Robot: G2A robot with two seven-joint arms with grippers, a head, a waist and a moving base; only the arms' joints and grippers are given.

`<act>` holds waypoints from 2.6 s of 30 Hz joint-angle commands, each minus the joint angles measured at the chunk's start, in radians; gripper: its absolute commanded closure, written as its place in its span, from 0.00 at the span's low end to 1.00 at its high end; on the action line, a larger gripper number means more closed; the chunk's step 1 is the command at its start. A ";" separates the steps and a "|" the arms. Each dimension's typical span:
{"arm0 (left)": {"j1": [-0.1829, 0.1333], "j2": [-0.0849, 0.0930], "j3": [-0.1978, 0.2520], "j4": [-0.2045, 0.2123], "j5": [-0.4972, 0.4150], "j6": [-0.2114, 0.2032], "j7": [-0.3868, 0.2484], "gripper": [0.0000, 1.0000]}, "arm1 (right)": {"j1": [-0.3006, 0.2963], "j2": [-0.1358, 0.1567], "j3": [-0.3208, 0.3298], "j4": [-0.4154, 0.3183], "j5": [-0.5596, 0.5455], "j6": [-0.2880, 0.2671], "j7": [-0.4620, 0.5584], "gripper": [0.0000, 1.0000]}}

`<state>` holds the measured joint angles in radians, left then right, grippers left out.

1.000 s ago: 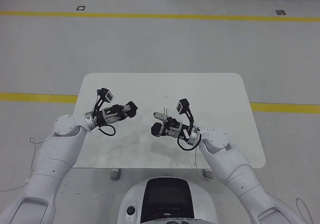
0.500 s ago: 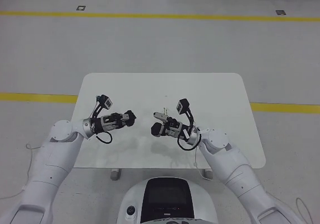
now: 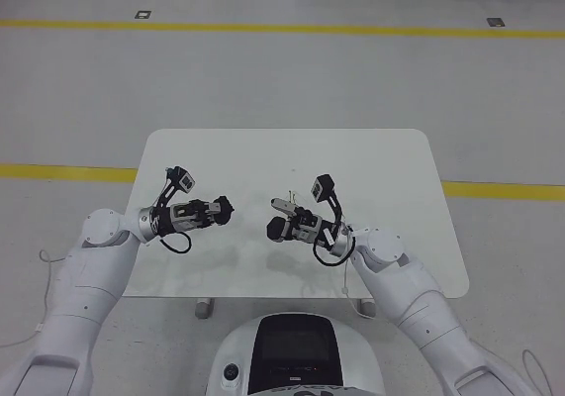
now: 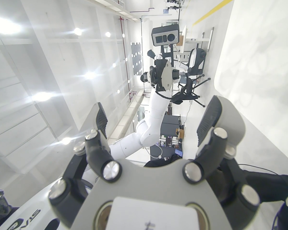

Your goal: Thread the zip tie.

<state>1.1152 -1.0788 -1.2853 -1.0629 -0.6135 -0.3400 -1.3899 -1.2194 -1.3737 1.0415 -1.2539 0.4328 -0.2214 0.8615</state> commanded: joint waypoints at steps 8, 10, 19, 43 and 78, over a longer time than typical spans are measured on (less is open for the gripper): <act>0.000 0.000 0.000 0.000 0.000 0.000 0.000 1.00 | 0.000 0.000 0.000 0.000 0.000 0.000 0.000 0.00; 0.000 0.000 0.000 0.000 0.000 0.000 0.000 1.00 | 0.000 0.000 0.000 0.000 0.000 0.000 0.000 0.00; 0.000 0.000 0.000 0.000 0.000 0.000 0.000 1.00 | 0.040 0.014 0.019 -0.032 -0.124 0.090 -0.034 0.00; 0.000 0.000 0.000 0.000 0.000 0.000 0.000 1.00 | 0.242 0.002 -0.106 0.090 -0.467 0.271 -0.102 0.00; 0.000 0.000 0.000 0.000 0.000 0.000 0.000 1.00 | 0.442 -0.095 -0.322 0.356 -0.653 0.475 -0.208 0.00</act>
<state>1.1152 -1.0788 -1.2853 -1.0628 -0.6135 -0.3400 -1.3900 -0.7719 -1.4685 0.7184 -0.8972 -0.2188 0.2558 0.6634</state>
